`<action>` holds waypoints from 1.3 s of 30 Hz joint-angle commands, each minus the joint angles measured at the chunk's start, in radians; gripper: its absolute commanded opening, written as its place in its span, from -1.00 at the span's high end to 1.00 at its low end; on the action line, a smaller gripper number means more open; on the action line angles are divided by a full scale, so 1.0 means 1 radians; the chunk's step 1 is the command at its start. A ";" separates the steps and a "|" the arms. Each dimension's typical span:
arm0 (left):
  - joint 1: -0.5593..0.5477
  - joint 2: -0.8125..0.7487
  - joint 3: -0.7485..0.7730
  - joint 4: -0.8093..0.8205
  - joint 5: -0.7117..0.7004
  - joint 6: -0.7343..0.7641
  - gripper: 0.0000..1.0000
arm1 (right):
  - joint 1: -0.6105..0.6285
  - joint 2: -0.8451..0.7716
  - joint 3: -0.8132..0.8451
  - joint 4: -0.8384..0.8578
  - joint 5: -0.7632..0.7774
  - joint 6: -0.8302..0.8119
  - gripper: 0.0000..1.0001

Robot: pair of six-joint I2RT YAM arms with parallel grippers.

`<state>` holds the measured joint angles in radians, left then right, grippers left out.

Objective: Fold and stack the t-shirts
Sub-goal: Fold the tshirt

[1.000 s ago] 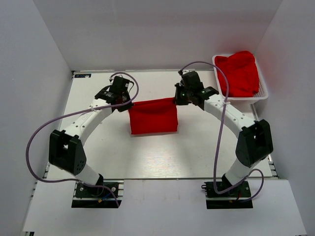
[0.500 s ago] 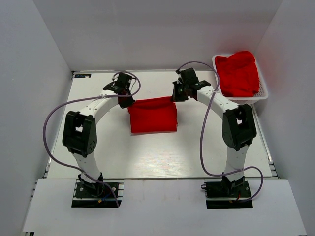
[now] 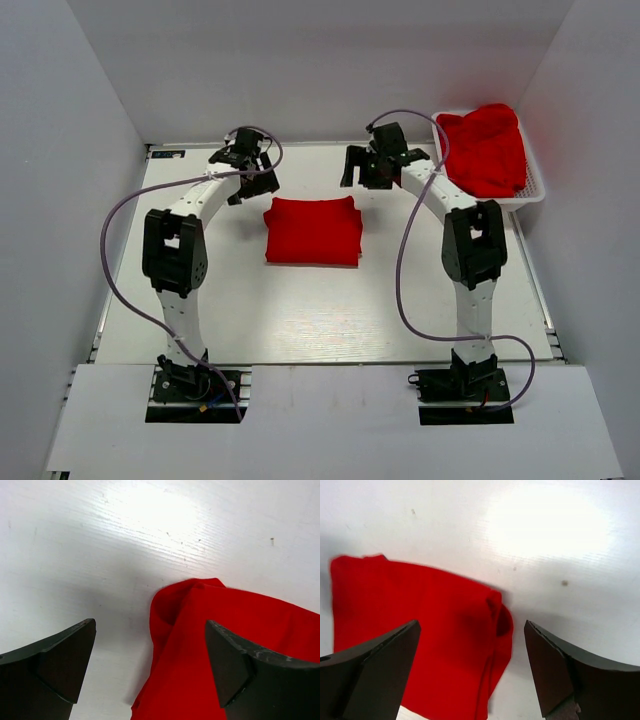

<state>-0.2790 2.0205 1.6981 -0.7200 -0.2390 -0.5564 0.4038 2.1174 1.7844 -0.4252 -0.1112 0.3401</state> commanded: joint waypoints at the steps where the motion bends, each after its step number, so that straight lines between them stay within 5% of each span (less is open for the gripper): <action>1: -0.002 -0.066 0.064 -0.039 0.007 0.062 -1.00 | -0.002 -0.080 0.069 -0.009 0.021 -0.018 -0.81; 14: -0.026 -0.338 -0.366 0.129 0.239 0.256 -1.00 | 0.004 -0.609 -0.511 0.057 0.053 -0.007 -0.81; 23: -0.048 -0.264 -0.465 0.280 0.363 0.360 -1.00 | 0.000 -0.744 -0.684 0.060 0.068 -0.016 -0.81; 39: -0.048 -0.079 -0.422 0.318 0.236 0.305 0.16 | 0.000 -0.778 -0.737 0.046 0.096 0.004 -0.81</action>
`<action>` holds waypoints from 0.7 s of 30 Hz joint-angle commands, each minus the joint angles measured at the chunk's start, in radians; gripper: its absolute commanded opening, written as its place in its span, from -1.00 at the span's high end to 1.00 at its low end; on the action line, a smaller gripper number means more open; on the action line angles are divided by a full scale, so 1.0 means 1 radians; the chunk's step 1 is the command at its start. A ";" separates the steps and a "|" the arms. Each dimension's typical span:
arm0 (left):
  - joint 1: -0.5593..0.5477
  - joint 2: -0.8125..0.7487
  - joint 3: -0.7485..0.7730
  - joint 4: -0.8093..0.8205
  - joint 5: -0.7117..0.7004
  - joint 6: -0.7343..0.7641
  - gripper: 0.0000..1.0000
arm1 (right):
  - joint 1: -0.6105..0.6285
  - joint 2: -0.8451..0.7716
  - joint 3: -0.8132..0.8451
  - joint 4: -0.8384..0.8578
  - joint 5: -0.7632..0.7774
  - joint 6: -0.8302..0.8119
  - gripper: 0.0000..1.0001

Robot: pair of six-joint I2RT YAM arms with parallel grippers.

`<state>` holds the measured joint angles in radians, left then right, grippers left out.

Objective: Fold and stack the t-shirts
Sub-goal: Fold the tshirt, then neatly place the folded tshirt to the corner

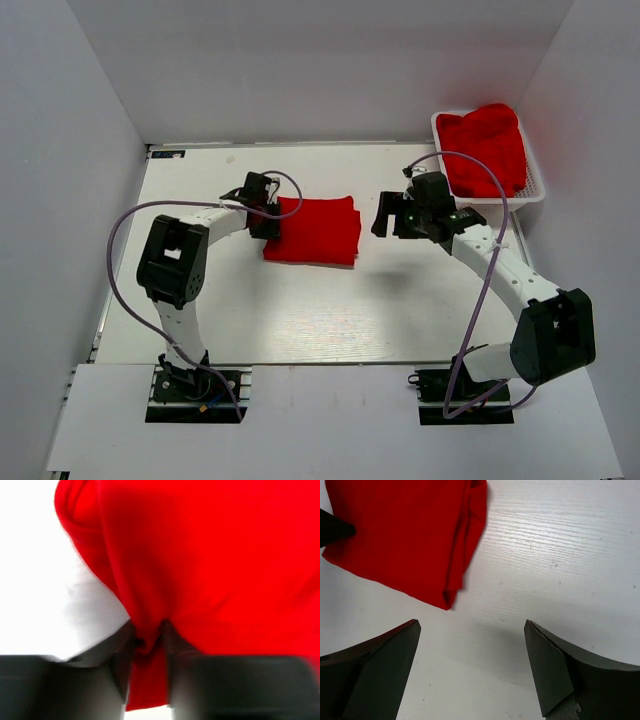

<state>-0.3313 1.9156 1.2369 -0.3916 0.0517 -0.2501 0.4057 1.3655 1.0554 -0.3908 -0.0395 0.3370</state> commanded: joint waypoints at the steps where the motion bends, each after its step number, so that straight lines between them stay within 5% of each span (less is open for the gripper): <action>1: 0.005 0.046 0.055 -0.027 -0.067 -0.002 0.34 | -0.004 -0.025 -0.008 0.013 0.029 0.008 -0.81; 5: 0.034 0.081 0.136 -0.073 -0.157 -0.002 0.98 | -0.005 -0.017 -0.002 0.012 0.035 0.002 -0.81; 9: 0.055 0.161 0.257 -0.153 -0.263 0.023 1.00 | -0.005 -0.006 0.009 0.010 0.075 -0.006 -0.81; 21: 0.274 0.356 0.515 -0.208 -0.288 0.130 1.00 | -0.007 0.075 0.083 0.021 0.144 -0.035 -0.81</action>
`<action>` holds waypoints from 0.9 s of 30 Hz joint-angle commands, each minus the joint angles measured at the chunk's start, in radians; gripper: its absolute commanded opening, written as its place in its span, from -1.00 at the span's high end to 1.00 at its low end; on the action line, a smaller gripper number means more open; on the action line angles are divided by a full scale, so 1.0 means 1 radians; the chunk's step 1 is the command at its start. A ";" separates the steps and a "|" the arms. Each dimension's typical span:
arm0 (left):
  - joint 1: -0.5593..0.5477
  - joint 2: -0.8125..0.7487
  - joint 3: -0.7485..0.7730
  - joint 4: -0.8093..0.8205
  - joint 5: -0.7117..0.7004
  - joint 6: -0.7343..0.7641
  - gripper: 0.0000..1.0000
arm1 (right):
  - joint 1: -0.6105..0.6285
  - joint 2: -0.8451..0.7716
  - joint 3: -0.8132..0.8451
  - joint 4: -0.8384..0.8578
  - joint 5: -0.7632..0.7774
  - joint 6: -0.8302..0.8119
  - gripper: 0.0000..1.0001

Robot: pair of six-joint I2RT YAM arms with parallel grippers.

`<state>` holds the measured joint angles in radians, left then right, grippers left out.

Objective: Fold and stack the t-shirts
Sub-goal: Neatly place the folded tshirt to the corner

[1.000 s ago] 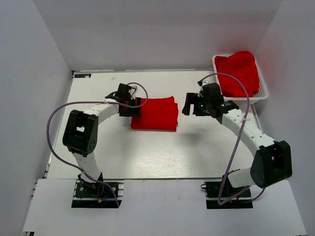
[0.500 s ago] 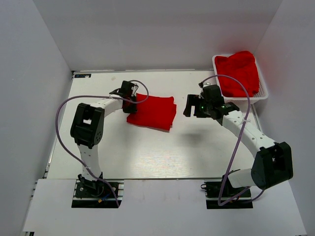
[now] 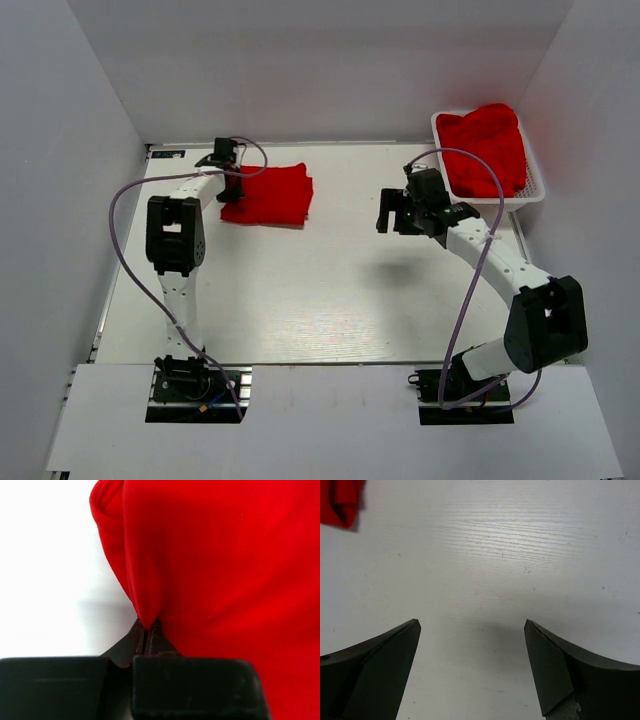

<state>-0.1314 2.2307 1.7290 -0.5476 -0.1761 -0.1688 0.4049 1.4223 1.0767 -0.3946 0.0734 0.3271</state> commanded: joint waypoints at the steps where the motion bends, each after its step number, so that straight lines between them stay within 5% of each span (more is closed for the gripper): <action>1: 0.090 0.059 0.052 -0.052 -0.060 0.076 1.00 | -0.008 0.026 0.077 0.020 0.032 -0.025 -0.81; 13: 0.251 0.260 0.444 -0.120 -0.148 0.262 1.00 | -0.009 0.101 0.134 0.017 0.012 -0.026 -0.81; 24: 0.319 0.323 0.572 -0.124 -0.213 0.292 1.00 | -0.015 0.133 0.178 -0.006 -0.007 -0.020 -0.81; 26: 0.328 0.323 0.599 -0.124 -0.214 0.281 0.72 | -0.017 0.126 0.175 -0.010 -0.004 -0.019 -0.81; 27: 0.328 0.323 0.621 -0.133 -0.233 0.281 0.35 | -0.018 0.116 0.173 -0.013 -0.001 -0.020 -0.81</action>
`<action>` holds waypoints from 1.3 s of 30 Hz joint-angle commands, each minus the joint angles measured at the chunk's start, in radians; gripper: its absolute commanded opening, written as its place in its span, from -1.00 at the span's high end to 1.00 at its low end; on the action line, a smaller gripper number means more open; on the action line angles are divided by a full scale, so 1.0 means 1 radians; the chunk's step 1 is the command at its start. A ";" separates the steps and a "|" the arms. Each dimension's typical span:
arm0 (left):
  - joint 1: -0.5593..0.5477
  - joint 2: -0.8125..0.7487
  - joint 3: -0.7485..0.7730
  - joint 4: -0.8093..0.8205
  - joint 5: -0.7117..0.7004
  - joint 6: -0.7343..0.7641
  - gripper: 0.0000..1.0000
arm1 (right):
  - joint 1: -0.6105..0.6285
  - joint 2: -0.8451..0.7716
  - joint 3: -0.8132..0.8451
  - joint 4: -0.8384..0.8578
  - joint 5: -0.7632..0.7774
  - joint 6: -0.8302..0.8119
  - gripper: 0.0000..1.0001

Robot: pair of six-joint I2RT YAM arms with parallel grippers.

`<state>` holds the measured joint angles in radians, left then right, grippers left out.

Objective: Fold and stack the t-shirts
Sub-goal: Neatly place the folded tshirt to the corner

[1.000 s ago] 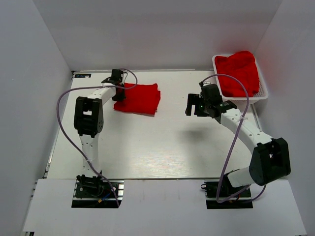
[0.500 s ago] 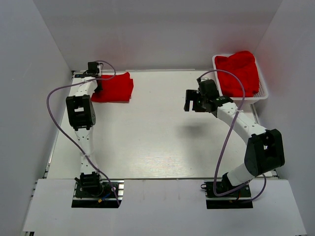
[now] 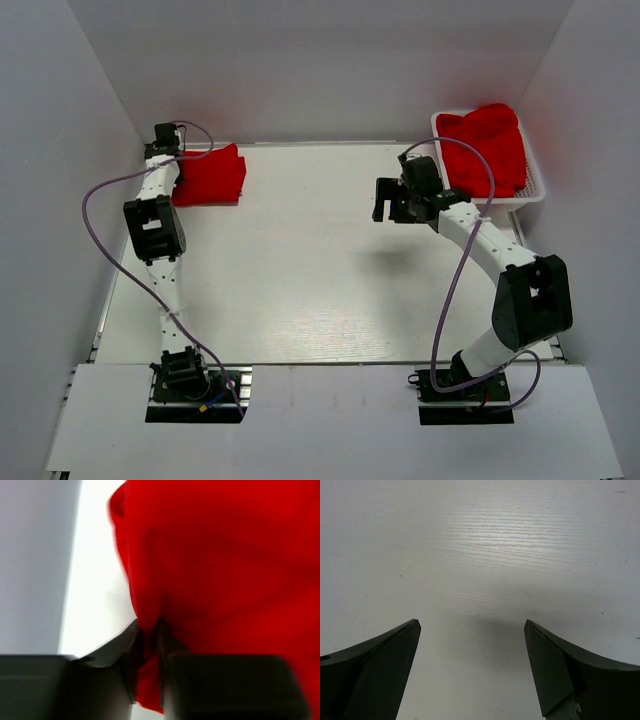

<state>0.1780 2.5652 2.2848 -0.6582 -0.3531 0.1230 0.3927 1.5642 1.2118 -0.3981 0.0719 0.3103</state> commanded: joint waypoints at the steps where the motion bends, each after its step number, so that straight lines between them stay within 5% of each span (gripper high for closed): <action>1: 0.018 -0.032 0.074 -0.023 -0.057 -0.023 0.19 | -0.005 -0.032 0.035 -0.010 -0.003 -0.002 -0.81; 2: 0.018 -0.046 0.087 -0.037 -0.066 -0.034 0.00 | -0.006 -0.033 0.031 -0.011 -0.003 -0.004 -0.81; 3: 0.018 -0.063 0.087 -0.053 -0.057 -0.045 -0.75 | -0.005 -0.050 0.028 -0.016 -0.007 0.001 -0.81; 4: 0.018 -0.085 0.087 -0.063 -0.057 -0.063 -0.99 | -0.008 -0.058 0.025 -0.018 -0.007 0.000 -0.81; 10: 0.009 -0.313 0.087 -0.172 0.021 -0.152 -1.00 | -0.009 -0.144 -0.029 -0.010 -0.029 0.001 -0.81; 14: -0.043 -0.433 0.041 -0.228 0.213 -0.198 -1.00 | -0.015 -0.213 -0.060 -0.033 -0.030 0.022 -0.81; 20: -0.213 -0.595 -0.059 -0.337 0.256 -0.278 -1.00 | -0.034 -0.306 -0.104 -0.090 -0.037 0.065 -0.81; 23: -0.316 -0.733 -0.293 -0.344 0.238 -0.388 -1.00 | -0.041 -0.355 -0.152 -0.102 -0.049 0.101 -0.81; 27: -0.471 -1.084 -0.852 -0.066 0.358 -0.502 -1.00 | -0.054 -0.412 -0.202 -0.107 -0.093 0.116 -0.81; 33: -0.698 -1.214 -1.077 -0.156 0.259 -0.638 -1.00 | -0.058 -0.552 -0.303 -0.113 -0.101 0.131 -0.81; 39: -0.828 -1.203 -1.122 -0.166 0.201 -0.678 -1.00 | -0.058 -0.647 -0.386 -0.051 -0.150 0.176 -0.81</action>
<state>-0.6205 1.3796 1.1629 -0.8371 -0.0875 -0.5037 0.3397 0.9546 0.8467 -0.5011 -0.0368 0.4534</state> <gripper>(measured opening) 0.994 0.904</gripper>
